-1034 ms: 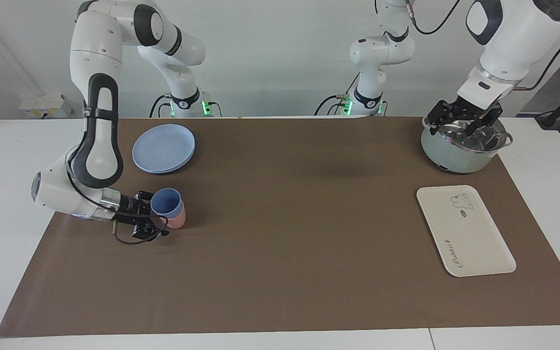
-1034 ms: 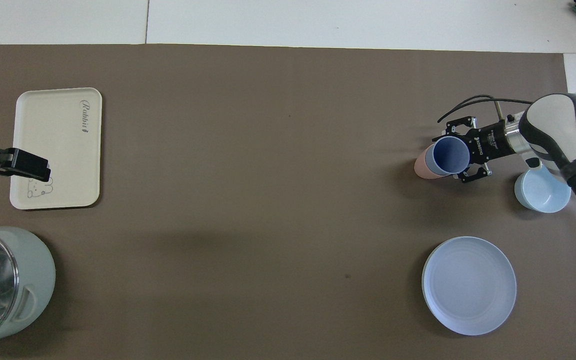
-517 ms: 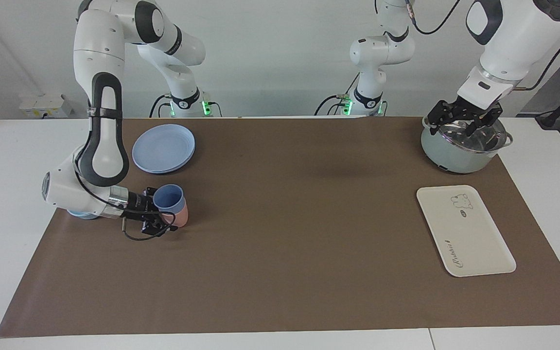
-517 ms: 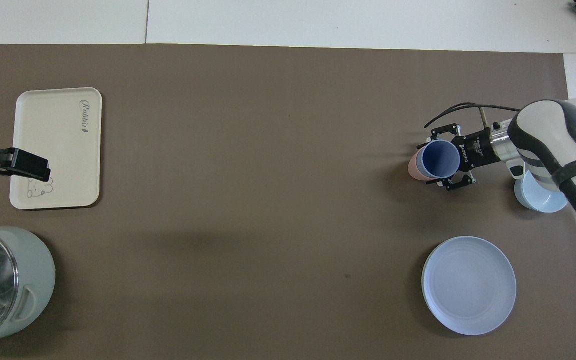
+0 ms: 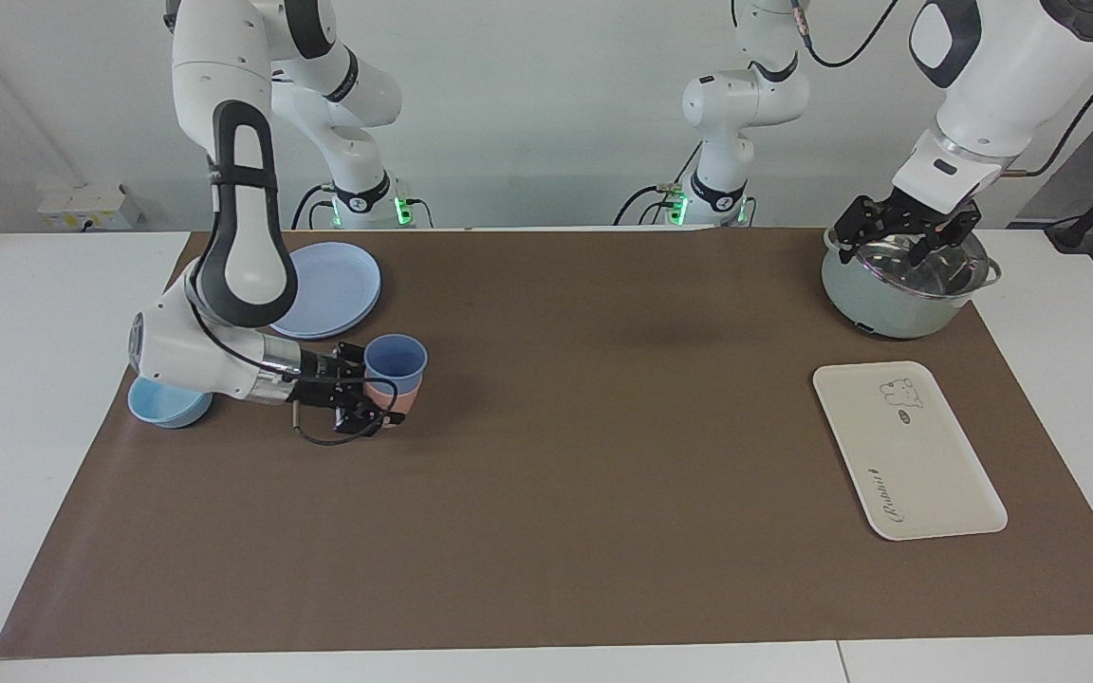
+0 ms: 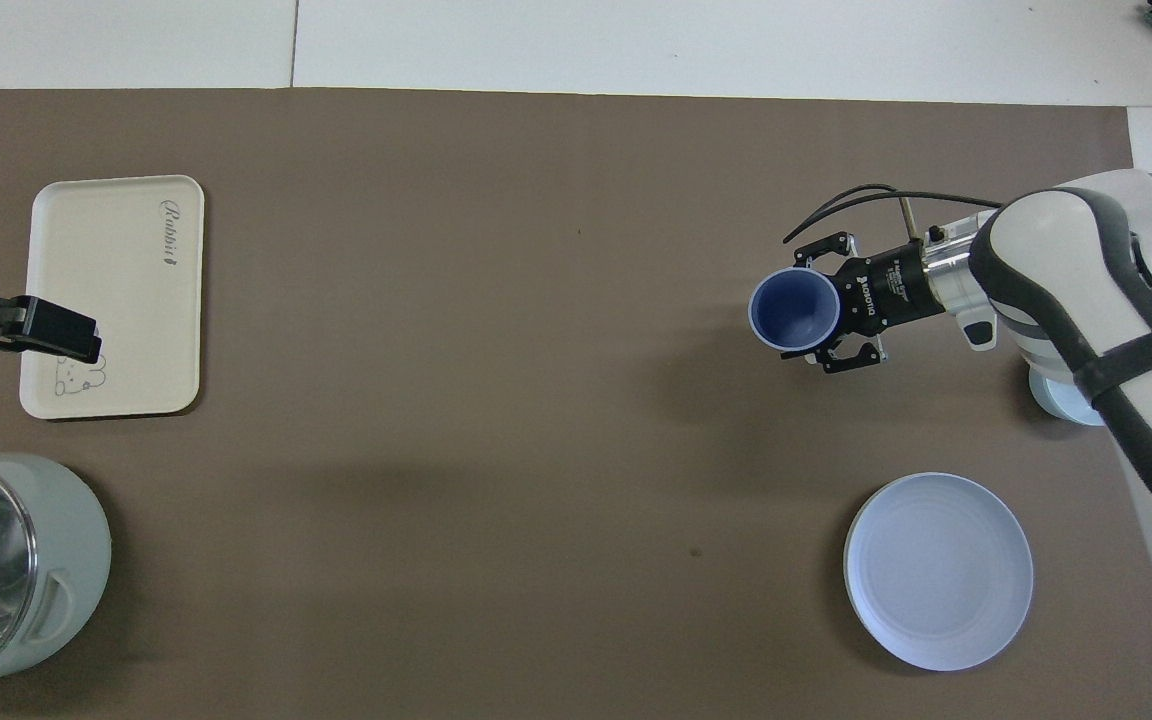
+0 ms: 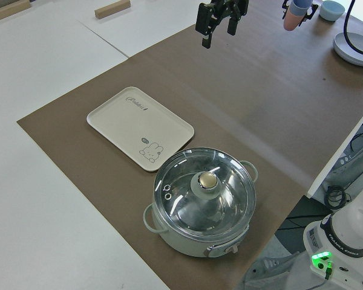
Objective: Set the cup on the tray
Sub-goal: 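Lift the nested cups with the right gripper toward the table center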
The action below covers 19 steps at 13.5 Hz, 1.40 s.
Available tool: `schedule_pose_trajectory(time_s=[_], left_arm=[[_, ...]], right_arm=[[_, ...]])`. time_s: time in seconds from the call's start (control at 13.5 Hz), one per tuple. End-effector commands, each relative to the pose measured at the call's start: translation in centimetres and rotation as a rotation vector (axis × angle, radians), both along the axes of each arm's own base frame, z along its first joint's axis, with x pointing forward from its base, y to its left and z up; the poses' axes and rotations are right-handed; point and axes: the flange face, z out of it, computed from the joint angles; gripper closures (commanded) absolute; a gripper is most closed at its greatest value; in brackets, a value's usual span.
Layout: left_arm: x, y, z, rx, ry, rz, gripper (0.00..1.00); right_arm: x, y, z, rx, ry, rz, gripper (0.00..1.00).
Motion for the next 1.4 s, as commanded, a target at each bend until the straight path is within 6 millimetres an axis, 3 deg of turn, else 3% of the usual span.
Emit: schedule_pose_trajectory(time_s=[0.0, 0.44, 0.74, 1.33], left_arm=[[-0.9, 0.3, 0.1, -0.008, -0.003, 0.005, 0.00], [-0.8, 0.3, 0.1, -0.006, -0.005, 0.005, 0.00], [-0.8, 0.3, 0.1, -0.006, -0.005, 0.005, 0.00], [-1.1, 0.1, 0.1, -0.006, 0.013, 0.006, 0.00]], right_arm=[[-0.8, 3.9, 3.1, 0.023, 0.019, -0.082, 1.00], [-1.3, 13.2, 7.8, 0.077, 0.035, -0.249, 1.00], [-1.9, 18.0, 9.3, 0.110, 0.036, -0.310, 1.00], [-2.8, 21.8, 10.0, 0.138, 0.019, -0.364, 1.00]])
